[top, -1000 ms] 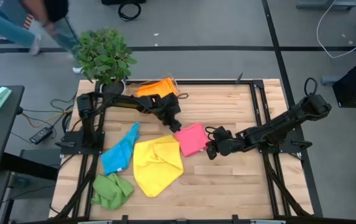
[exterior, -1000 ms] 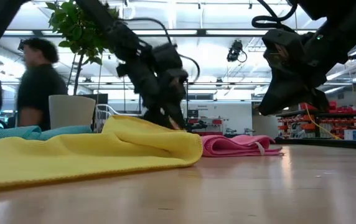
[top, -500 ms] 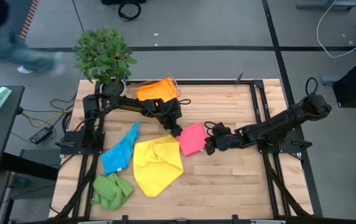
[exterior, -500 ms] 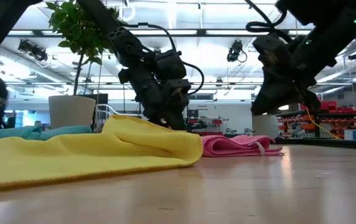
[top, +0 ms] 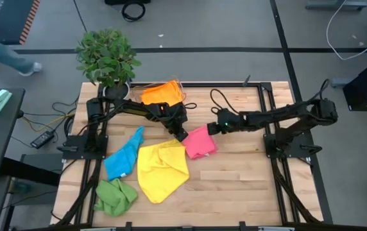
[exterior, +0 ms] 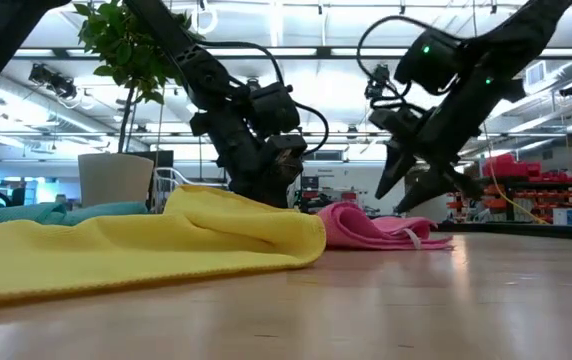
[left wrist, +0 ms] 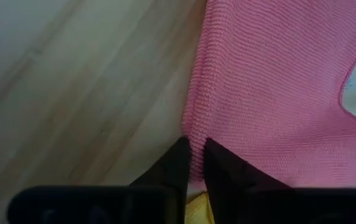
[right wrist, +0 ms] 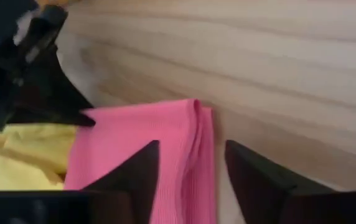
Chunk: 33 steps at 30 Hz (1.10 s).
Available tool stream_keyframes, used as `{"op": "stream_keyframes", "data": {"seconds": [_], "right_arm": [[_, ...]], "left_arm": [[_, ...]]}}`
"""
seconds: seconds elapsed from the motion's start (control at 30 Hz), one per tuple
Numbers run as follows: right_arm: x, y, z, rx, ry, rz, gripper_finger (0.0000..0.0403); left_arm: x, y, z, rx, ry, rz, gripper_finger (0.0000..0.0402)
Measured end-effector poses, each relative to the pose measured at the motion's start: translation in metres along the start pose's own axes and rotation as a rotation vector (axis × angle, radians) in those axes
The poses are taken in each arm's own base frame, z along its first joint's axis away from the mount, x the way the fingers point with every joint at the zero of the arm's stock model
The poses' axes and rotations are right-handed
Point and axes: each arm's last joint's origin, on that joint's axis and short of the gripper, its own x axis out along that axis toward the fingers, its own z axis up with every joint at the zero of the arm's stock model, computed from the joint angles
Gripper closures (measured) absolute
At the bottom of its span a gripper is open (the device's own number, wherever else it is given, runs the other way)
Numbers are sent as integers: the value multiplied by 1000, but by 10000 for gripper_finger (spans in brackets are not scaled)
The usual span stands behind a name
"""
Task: Fold microfiber towels
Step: Stack the folded pink microfiber cloth on top of the orange microfiber cloths in the transparent bin
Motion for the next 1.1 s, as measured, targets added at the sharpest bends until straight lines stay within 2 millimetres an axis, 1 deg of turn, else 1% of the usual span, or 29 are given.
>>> {"op": "stream_keyframes", "data": {"seconds": [0.1,0.2,0.3,0.43,0.53,0.63,0.73,0.83,0.9,0.93,0.97,1.03,1.1], "right_arm": [[11,-4,5,-12,49,17,172],[28,-13,3,-8,113,-17,139],[41,-12,1,-23,116,6,126],[49,-9,-1,-27,117,57,133],[50,-10,-2,-20,126,56,155],[54,-12,-4,-18,135,46,192],[60,-10,-11,-24,134,54,244],[63,-8,-16,-61,125,52,312],[60,-8,-17,-104,118,46,365],[57,-7,-16,-133,112,53,382],[54,-6,-15,-161,109,61,389],[47,-5,-13,-190,106,65,390],[37,-1,-9,-220,74,85,395]], "left_arm": [[0,0,0,6,1,-3,340],[0,-1,0,10,1,-9,309],[-2,3,2,0,-2,-18,275],[-4,7,4,-13,6,-43,238],[-4,9,5,-16,10,-53,222],[-4,9,5,-17,9,-46,214],[-4,9,5,-2,9,-45,212],[-6,12,6,19,5,-44,215],[-12,16,8,5,3,-46,219],[-16,19,9,-7,4,-48,221],[-21,22,9,-20,3,-42,224],[-37,26,13,-39,-21,-25,228],[-54,25,17,-48,-46,-32,229]]}}
